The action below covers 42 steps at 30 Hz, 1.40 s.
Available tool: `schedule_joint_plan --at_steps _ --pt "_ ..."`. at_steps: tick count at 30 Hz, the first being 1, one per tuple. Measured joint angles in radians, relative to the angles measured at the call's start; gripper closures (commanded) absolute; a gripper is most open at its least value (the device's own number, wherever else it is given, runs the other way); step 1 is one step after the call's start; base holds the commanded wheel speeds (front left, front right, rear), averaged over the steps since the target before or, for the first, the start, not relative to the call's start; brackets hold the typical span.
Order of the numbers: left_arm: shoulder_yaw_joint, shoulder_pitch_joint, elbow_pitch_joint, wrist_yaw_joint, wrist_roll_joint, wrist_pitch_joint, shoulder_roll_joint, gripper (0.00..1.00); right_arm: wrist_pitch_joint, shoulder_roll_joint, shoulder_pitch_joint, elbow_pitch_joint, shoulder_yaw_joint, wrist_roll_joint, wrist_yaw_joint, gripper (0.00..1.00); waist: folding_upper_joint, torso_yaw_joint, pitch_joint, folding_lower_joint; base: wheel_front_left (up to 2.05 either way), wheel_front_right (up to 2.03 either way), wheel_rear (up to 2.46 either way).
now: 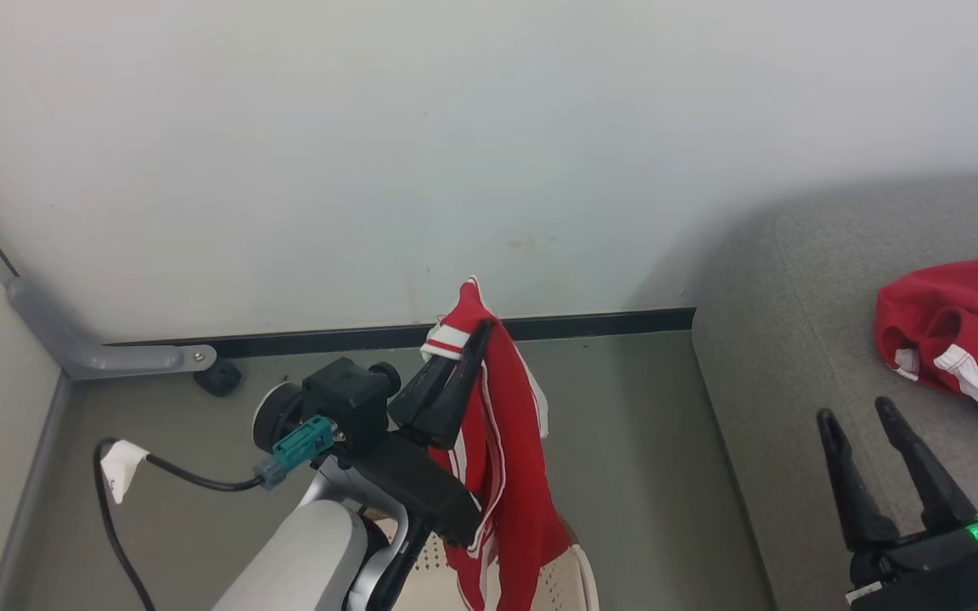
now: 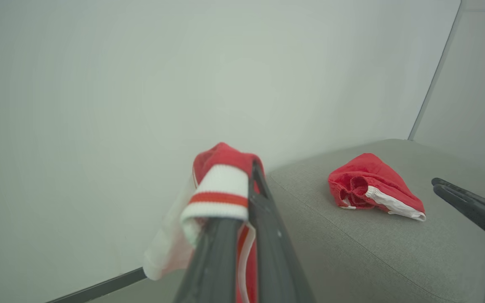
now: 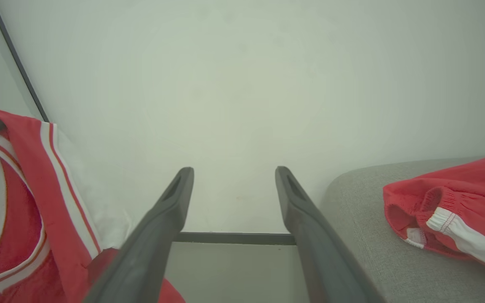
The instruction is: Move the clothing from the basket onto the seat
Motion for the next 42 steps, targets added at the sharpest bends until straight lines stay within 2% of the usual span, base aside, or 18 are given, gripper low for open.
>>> schedule_joint_plan --at_steps 14,21,33,42 --pt "0.004 -0.063 -0.091 0.047 0.000 0.127 -0.003 1.00 0.053 0.003 0.003 -0.040 0.172 -0.031 0.007 0.00 0.0001 0.006 0.015 0.0000 0.00 0.00 0.00" --pt "-0.002 -0.097 -0.105 0.060 -0.001 0.176 -0.008 1.00 0.093 0.012 -0.061 -0.035 0.316 -0.038 0.008 0.00 0.0001 0.018 0.024 0.0001 0.00 0.00 0.00" --pt "-0.051 -0.152 -0.123 0.059 -0.002 0.228 -0.033 1.00 0.128 0.010 -0.151 0.055 0.452 0.009 0.008 0.00 0.0001 0.071 0.033 0.0000 0.00 0.00 0.00" --pt "-0.091 -0.171 -0.156 0.059 -0.010 0.255 -0.040 1.00 0.141 0.025 -0.249 0.187 0.544 0.043 0.008 0.00 0.0001 0.116 0.038 0.0001 0.00 0.00 0.00"
